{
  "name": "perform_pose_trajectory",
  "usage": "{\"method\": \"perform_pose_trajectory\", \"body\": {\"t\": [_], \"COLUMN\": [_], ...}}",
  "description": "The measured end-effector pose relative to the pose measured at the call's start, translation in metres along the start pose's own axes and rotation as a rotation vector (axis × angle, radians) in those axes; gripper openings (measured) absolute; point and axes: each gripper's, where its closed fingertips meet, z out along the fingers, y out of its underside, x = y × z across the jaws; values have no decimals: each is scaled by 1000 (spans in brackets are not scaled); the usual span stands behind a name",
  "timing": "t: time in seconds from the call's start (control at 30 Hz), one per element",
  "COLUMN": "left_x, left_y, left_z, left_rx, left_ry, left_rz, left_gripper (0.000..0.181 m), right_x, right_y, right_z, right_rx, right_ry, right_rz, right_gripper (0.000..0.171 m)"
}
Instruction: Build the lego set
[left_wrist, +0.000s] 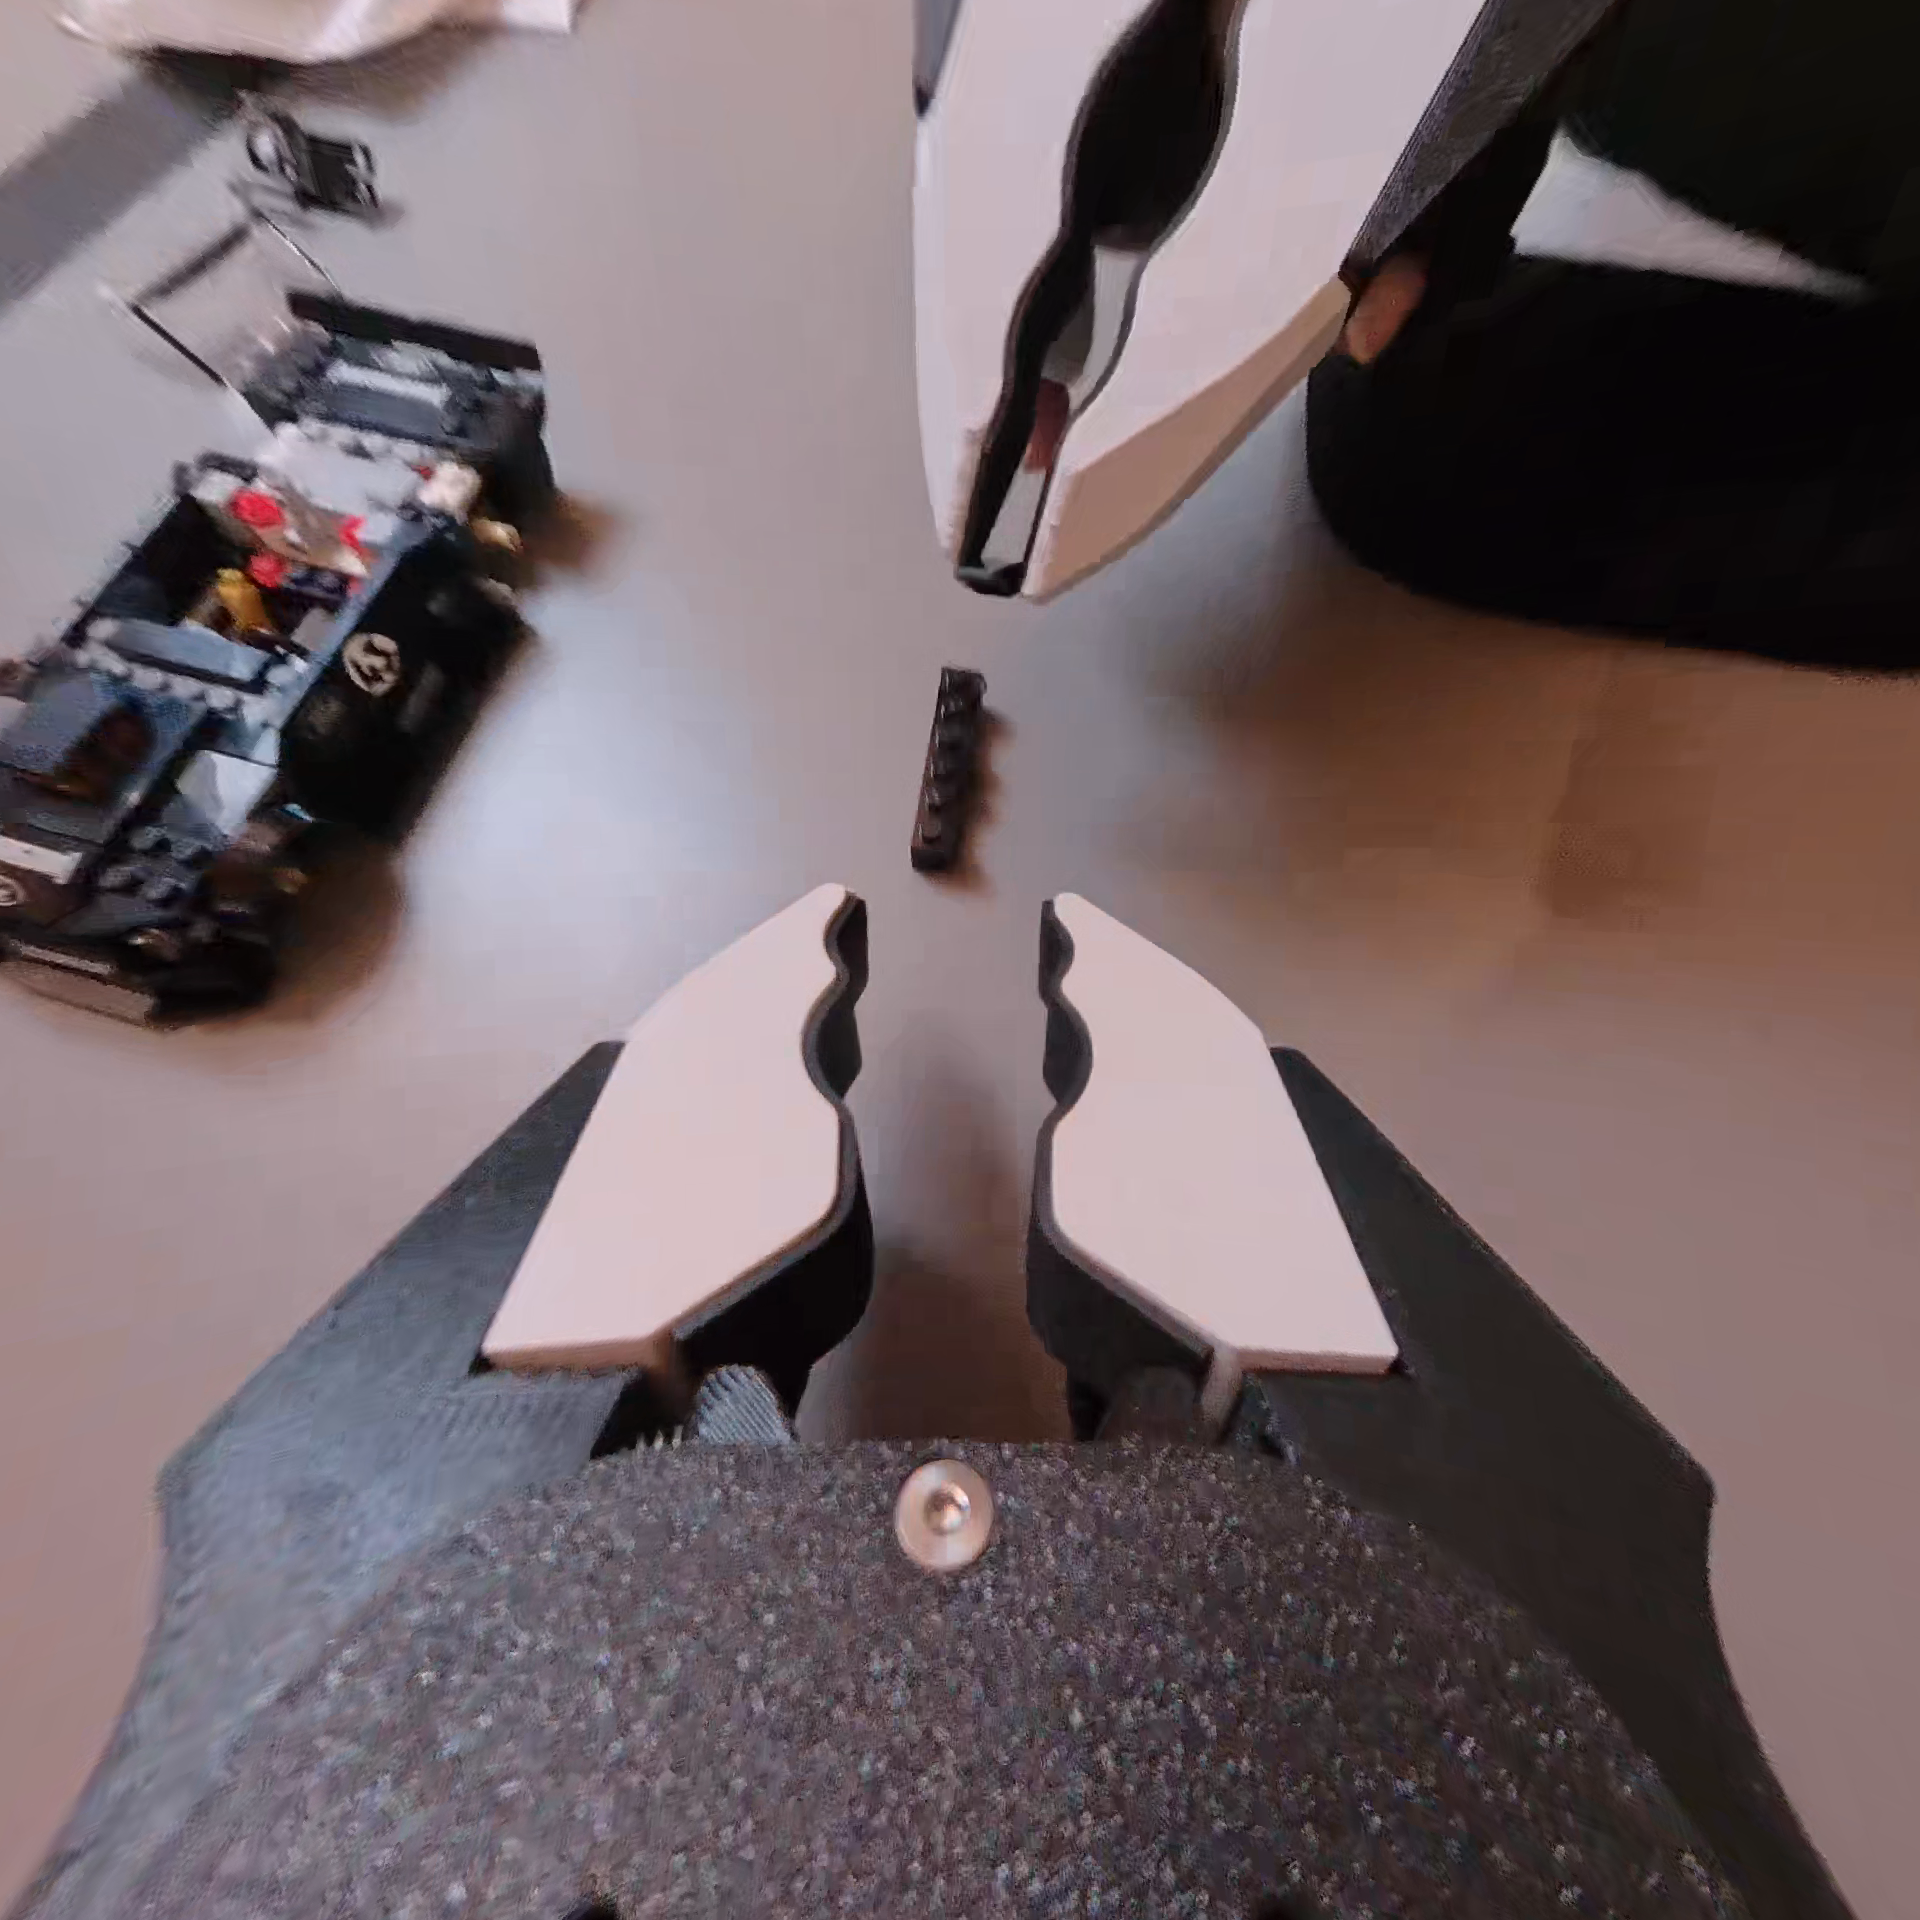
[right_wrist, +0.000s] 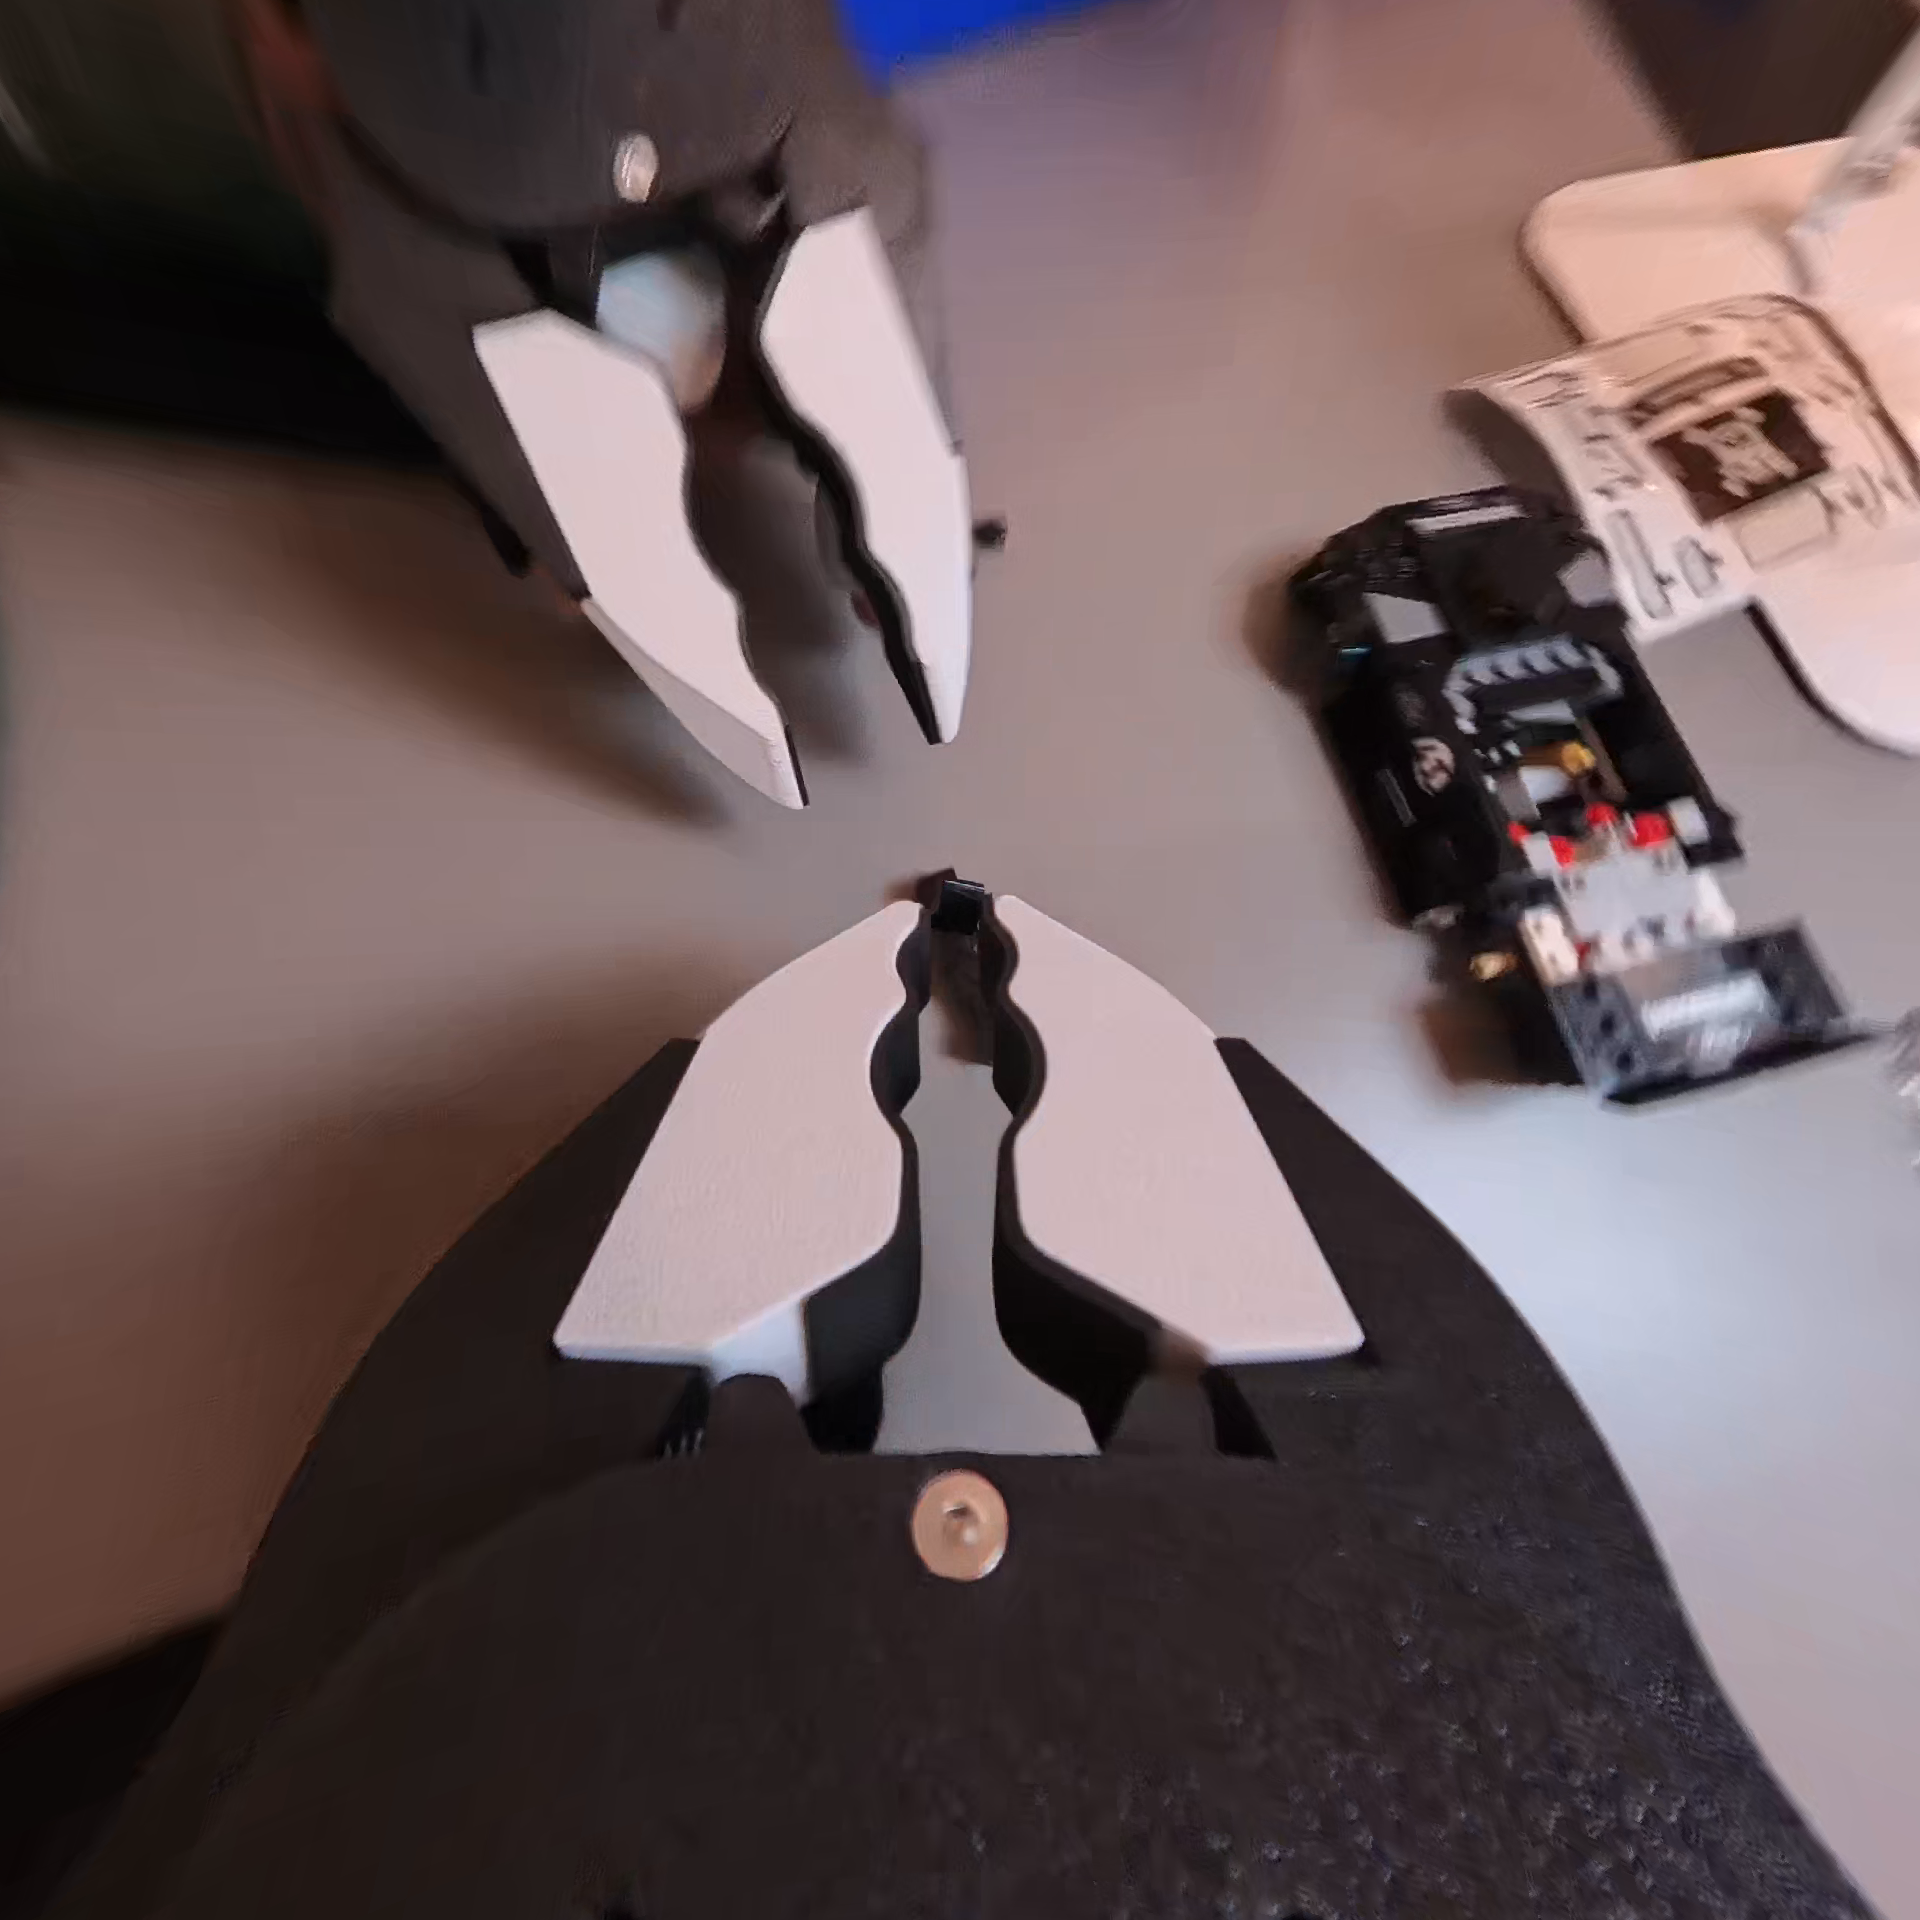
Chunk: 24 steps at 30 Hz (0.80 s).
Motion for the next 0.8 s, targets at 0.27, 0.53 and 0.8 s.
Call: {"method": "perform_pose_trajectory", "body": {"t": [0.27, 0.53, 0.8], "left_x": [-5, -11, -10], "left_y": [11, 15, 16], "left_z": [1, -12, -13], "left_rx": [-52, -29, -33], "left_ry": [-47, -62, -53], "left_rz": [39, 29, 38], "left_gripper": [30, 28, 27], "right_x": [-2, -4, -3], "right_y": [11, 19, 23], "right_z": [34, 43, 43], "right_rx": [-335, -471, -540], "right_ry": [-43, -103, -109], "right_rz": [-299, -337, -380], "right_gripper": [8, 8, 8]}}
